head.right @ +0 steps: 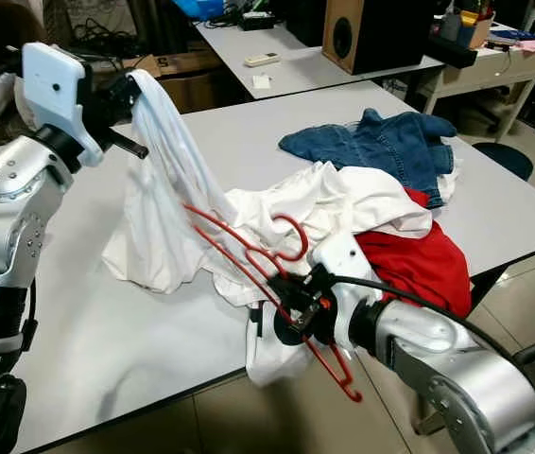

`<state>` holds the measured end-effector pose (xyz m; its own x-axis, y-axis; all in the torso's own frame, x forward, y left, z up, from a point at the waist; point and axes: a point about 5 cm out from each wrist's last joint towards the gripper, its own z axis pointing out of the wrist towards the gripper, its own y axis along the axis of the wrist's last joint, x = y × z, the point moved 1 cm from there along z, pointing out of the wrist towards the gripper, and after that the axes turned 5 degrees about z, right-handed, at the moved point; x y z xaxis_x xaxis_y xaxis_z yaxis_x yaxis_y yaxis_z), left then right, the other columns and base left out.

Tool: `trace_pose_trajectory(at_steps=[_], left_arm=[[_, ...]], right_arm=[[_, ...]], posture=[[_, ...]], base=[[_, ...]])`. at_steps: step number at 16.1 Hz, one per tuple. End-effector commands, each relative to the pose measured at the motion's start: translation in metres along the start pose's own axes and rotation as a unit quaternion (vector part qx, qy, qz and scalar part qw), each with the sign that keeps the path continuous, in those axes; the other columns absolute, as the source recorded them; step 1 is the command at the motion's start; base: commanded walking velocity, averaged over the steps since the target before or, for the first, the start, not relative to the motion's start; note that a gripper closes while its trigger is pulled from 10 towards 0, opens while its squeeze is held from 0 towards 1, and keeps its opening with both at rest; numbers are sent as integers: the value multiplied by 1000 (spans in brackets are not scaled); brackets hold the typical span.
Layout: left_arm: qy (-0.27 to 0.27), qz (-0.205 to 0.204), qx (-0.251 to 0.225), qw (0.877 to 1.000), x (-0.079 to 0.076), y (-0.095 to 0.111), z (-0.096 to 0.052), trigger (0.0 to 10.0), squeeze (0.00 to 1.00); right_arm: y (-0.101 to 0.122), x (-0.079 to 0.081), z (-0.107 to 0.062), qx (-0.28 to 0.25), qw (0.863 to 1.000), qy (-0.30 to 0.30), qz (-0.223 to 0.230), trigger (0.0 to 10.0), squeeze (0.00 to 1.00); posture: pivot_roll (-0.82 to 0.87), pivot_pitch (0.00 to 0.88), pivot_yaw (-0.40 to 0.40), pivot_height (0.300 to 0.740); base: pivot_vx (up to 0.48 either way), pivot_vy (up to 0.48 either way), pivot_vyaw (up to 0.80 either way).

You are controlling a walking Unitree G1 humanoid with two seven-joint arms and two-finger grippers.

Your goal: Hang hanger

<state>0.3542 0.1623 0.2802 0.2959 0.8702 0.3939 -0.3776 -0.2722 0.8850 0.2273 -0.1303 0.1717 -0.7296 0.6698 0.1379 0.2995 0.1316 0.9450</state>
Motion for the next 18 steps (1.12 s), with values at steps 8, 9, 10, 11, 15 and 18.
trace_pose_trajectory(at_steps=[8, 9, 10, 11, 15, 18], left_arm=[[-11, 2, 9, 1000, -6, -3, -1, 0, 0], [-11, 3, 10, 1000, -6, -3, -1, 0, 0], [-10, 9, 14, 1000, -6, -4, -1, 0, 0], [-9, 14, 16, 1000, -5, -5, -2, 0, 0], [-13, 15, 11, 1000, -6, -2, 0, 0, 0], [-53, -15, 7, 998, -31, -3, 2, 0, 0]], right_arm=[[21, -9, 8, -66, 997, -39, 18, 10000, 0], [22, -10, 8, -71, 997, -38, 21, 10000, 0], [25, -10, 8, -78, 996, -38, 27, 10000, 0], [26, -9, 8, -80, 996, -36, 31, 10000, 0], [21, -12, 11, -69, 994, -57, 61, 10000, 0], [27, -5, 34, -85, 990, -55, 101, 10000, 0]], posture=[[-27, 0, 68, 740], [-27, 0, 67, 740], [-27, 0, 67, 740], [-27, 0, 67, 740], [-32, 0, 68, 740], [-36, 0, 72, 740]], base=[[0, 0, 0], [0, 0, 0], [0, 0, 0], [0, 0, 0], [0, 0, 0], [0, 0, 0]])
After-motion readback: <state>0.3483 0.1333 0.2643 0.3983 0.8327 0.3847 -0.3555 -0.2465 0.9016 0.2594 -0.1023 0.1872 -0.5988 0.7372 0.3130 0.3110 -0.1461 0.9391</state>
